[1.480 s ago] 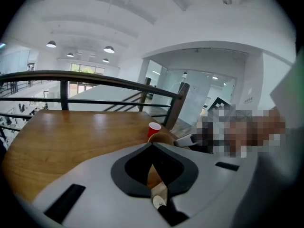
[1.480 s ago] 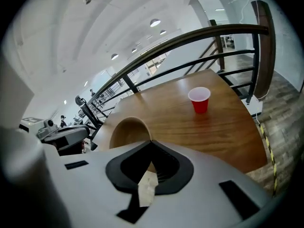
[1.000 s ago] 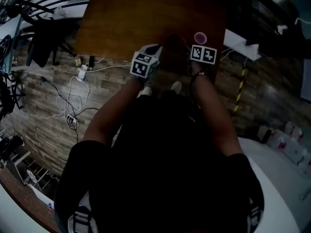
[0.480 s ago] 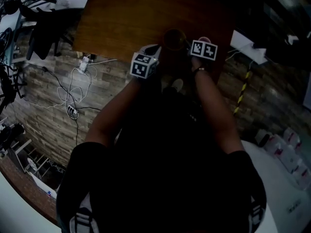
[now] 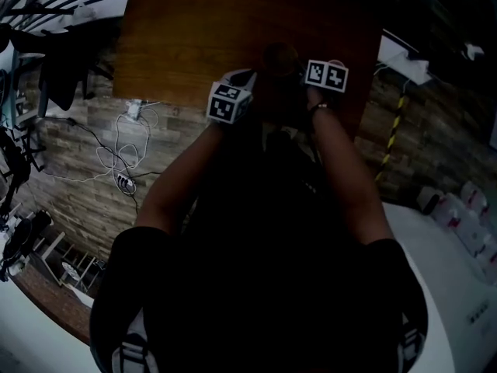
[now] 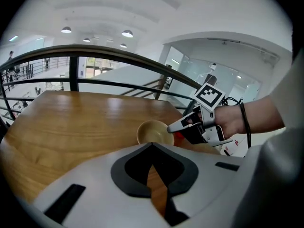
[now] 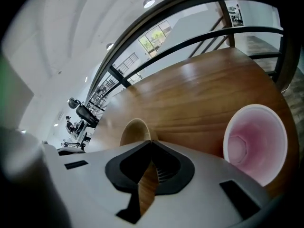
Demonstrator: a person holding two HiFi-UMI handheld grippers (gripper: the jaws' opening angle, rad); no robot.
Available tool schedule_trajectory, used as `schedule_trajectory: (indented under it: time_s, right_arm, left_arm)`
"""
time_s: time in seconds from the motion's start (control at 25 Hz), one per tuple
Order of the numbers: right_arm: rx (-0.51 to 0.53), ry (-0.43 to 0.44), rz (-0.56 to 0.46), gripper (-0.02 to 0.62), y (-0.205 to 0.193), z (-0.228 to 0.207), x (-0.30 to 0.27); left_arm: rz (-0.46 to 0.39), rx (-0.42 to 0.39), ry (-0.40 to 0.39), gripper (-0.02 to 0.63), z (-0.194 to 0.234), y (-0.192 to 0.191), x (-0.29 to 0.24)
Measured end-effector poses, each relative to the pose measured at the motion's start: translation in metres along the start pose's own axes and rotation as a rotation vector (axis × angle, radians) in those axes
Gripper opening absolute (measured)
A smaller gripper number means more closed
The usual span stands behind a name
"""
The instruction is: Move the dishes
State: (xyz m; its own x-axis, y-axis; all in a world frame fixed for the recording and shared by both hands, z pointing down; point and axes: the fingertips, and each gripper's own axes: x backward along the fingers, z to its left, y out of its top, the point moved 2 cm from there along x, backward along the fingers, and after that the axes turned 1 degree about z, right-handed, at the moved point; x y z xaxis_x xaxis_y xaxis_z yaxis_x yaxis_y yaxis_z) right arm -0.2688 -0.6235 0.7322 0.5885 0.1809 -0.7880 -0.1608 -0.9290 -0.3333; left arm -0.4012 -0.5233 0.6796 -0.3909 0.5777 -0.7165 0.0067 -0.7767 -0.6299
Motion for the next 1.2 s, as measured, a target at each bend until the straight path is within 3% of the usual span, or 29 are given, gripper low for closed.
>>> schedule_trajectory:
  time_s: [0.6,1.2]
  right_arm:
    - [0.018,-0.016,-0.009,0.050,0.000,0.004,-0.011]
    - [0.108,-0.038,-0.084,0.058,0.017,0.035,0.040]
  left_arm:
    - [0.003,-0.039,-0.046,-0.005,0.018,0.019,-0.011]
    - [-0.104,-0.091,-0.063,-0.005,0.018,0.081,0.017]
